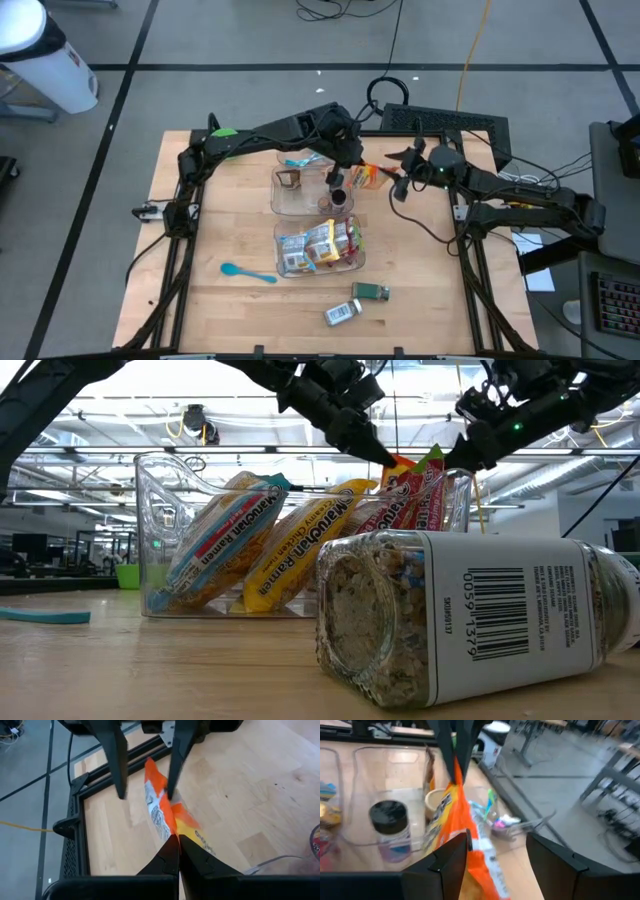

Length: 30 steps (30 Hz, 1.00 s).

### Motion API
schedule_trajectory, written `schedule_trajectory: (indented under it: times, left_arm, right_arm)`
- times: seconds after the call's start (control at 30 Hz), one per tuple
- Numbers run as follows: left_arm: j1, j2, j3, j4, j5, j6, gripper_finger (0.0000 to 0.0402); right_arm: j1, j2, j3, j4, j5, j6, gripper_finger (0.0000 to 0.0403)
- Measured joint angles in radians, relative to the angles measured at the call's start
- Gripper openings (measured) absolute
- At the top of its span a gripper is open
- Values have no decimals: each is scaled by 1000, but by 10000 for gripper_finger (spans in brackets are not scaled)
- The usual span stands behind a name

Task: Pick & Place Food Item
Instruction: Put the orange noodle pack into the bottom transparent bin

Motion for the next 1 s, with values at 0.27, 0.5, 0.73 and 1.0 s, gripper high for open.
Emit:
schedule_trajectory:
  times: [0.27,0.5,0.73,1.0]
  left_arm:
    - [0,0,0,17,-1,0,0]
    - [0,0,0,18,-1,1,0]
    - [0,0,0,33,-4,12,0]
    - [-2,0,-1,69,-32,0,5]
  right_arm:
    - [-23,0,0,-46,-38,17,183]
    - [-23,0,0,-50,-38,9,118]
    - [-23,0,0,-66,-39,8,9]
    - [-23,0,0,-67,-35,8,2]
